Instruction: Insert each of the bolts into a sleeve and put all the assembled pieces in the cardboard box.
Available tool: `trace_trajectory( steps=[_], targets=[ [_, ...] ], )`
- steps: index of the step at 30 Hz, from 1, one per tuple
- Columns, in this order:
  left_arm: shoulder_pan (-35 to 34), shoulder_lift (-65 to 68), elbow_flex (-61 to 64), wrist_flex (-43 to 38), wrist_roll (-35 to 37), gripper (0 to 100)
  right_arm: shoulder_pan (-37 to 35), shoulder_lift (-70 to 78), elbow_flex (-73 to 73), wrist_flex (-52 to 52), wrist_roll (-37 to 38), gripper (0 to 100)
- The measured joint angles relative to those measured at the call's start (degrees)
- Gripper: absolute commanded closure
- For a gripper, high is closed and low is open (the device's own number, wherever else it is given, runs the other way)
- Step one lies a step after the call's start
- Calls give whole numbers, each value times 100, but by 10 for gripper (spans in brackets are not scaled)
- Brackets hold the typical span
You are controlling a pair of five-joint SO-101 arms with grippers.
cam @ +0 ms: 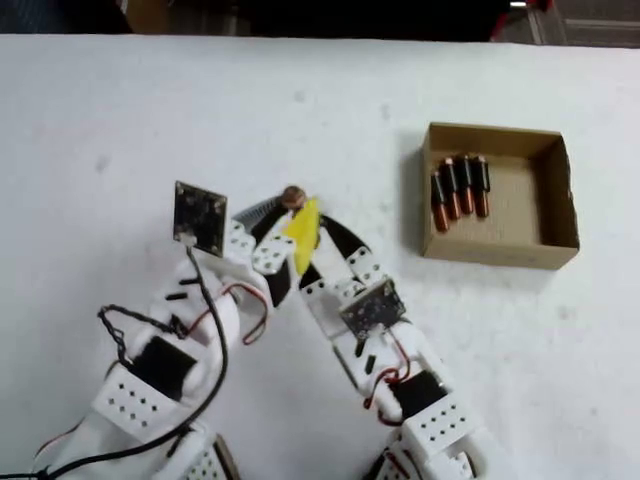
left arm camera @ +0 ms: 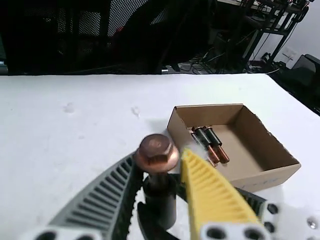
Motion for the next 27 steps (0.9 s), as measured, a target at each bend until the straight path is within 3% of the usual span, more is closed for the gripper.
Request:
trace_trajectory(
  steps=[10,27],
  targets=[
    [-70,0,0,220,-9,700,0,0,0,0,0,982],
    [-1196,0,-290,220,-18,680,132,0,0,0,9,982]
  ],
)
